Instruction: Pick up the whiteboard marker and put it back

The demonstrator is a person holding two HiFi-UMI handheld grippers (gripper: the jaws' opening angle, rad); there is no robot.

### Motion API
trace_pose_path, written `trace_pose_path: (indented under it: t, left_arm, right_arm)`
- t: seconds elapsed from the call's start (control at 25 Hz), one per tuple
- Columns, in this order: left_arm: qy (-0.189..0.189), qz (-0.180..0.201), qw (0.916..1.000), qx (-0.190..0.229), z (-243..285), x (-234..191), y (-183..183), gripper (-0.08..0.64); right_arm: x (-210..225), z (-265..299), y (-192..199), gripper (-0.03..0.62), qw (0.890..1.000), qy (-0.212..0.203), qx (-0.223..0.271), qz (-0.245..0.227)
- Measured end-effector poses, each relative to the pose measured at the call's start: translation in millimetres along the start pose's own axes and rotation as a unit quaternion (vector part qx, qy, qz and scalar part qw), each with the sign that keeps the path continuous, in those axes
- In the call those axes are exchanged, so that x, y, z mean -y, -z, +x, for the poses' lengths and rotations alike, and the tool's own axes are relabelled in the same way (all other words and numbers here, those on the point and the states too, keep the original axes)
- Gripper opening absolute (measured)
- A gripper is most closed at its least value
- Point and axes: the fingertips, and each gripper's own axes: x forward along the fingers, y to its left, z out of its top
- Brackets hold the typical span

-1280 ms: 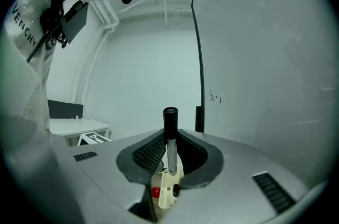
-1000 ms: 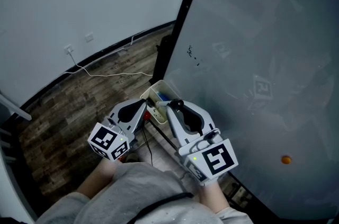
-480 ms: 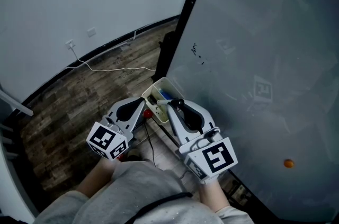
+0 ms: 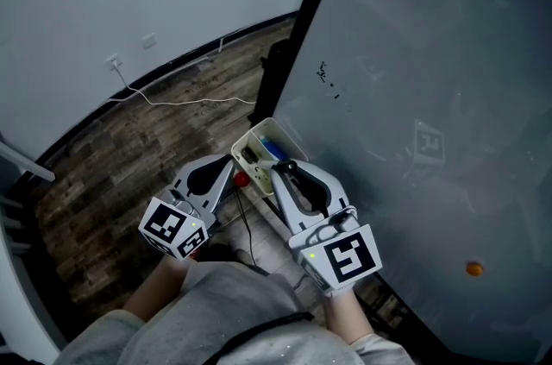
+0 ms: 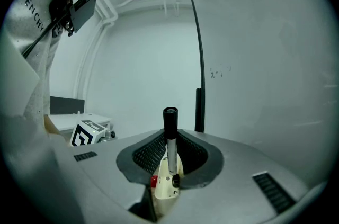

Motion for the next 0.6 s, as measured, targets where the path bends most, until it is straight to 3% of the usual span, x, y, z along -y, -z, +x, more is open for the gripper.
trace_pose_path:
  t: [0.6]
  left_arm:
    - [-0.02,-0.011,0.9996,-0.016,0.0,-9.3,21.7,0.011]
  right_arm:
    - [4.7,8.9,28.6,0.075,1.0,-0.003,-0.019,0.02]
